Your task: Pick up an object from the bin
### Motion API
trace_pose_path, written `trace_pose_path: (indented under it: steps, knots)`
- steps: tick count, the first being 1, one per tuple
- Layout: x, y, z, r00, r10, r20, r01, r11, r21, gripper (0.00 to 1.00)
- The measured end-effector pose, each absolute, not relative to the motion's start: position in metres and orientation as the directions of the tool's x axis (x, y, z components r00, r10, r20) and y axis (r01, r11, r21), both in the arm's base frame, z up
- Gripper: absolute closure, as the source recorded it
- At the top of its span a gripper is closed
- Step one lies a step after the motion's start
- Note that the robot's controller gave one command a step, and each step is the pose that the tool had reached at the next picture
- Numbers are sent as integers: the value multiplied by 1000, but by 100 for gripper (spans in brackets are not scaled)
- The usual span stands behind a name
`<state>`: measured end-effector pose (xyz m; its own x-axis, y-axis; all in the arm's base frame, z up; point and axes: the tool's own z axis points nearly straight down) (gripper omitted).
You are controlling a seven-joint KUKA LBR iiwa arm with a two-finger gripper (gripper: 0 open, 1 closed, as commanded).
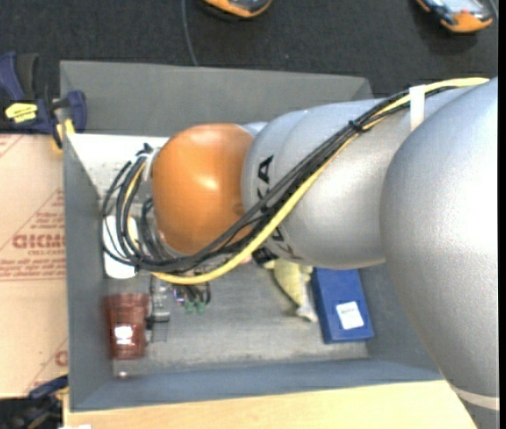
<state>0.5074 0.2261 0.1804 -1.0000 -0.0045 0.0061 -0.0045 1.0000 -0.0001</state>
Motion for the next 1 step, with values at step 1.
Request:
trace_pose_path:
  steps: [1]
  knots:
    - [510,225,184,-1000,1,-2,1,1000,2,0]
